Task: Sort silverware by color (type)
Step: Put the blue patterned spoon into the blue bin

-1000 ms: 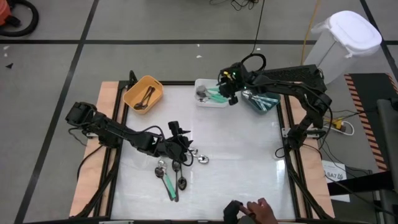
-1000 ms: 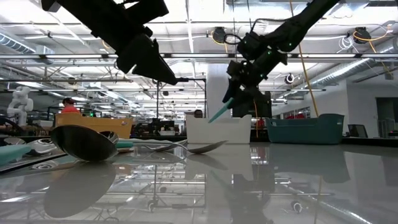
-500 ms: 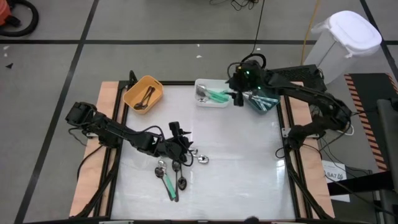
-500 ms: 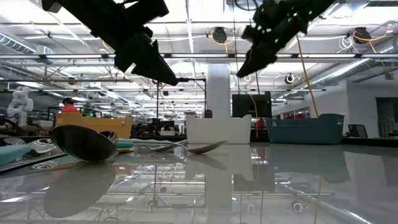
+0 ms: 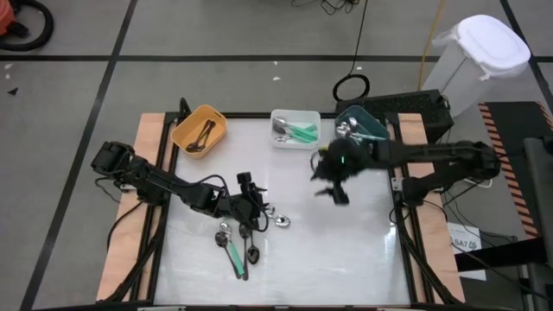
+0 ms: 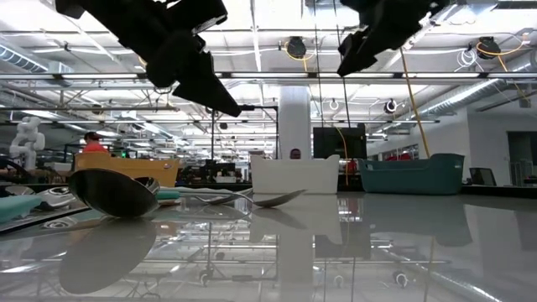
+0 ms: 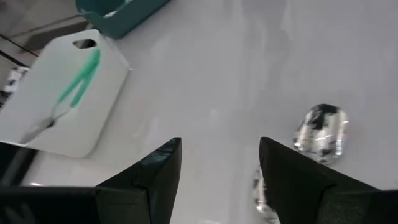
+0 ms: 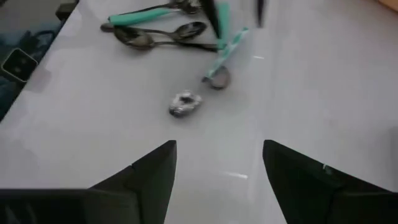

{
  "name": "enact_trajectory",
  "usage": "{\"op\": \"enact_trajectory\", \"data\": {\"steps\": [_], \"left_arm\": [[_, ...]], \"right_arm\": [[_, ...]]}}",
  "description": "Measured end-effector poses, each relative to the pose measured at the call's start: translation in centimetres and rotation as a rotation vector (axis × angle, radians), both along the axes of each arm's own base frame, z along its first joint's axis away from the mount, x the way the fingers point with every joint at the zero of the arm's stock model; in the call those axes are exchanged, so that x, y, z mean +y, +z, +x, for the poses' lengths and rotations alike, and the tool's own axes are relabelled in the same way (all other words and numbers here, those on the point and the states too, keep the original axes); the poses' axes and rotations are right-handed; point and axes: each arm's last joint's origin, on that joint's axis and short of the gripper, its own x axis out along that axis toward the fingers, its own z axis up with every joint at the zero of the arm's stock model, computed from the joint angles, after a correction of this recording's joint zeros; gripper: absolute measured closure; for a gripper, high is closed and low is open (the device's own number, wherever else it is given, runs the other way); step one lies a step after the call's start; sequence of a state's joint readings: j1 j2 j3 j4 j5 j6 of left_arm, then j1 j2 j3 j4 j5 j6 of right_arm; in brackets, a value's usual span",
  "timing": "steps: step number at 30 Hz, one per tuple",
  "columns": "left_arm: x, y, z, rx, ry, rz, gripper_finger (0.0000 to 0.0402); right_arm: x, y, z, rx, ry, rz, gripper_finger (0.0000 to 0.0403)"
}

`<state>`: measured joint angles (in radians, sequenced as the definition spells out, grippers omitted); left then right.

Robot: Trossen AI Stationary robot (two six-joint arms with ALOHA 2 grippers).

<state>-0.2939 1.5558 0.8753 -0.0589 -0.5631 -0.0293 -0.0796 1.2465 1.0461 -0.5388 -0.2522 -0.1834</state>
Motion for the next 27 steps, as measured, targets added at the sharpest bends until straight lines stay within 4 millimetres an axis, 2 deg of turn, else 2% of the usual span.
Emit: {"op": "enact_trajectory", "data": {"steps": [6, 11, 17, 22, 27], "left_arm": [[-0.9, -0.1, -0.3, -0.005, -0.015, -0.065, 0.0186], [-1.6, -0.2, -0.6, -0.008, -0.002, -0.107, 0.0186], [-2.5, -0.9, -1.0, 0.027, -0.009, -0.118, 0.0186], [-3.0, -2.6, -1.0, 0.107, -0.015, -0.089, 0.0186], [-3.3, -4.4, -0.5, 0.143, 0.001, -0.091, 0.0186]], "right_arm": [[5.6, -3.5, -0.1, -0.08, 0.002, -0.078, 0.0167], [8.8, -6.1, -1.2, -0.164, -0.005, -0.103, 0.0167], [10.1, -6.7, -1.8, -0.182, -0.034, -0.043, 0.0167], [10.9, -7.1, -1.8, -0.178, -0.094, -0.04, 0.0167], [11.6, -8.5, -1.2, -0.155, -0.119, -0.077, 0.0167]]}}
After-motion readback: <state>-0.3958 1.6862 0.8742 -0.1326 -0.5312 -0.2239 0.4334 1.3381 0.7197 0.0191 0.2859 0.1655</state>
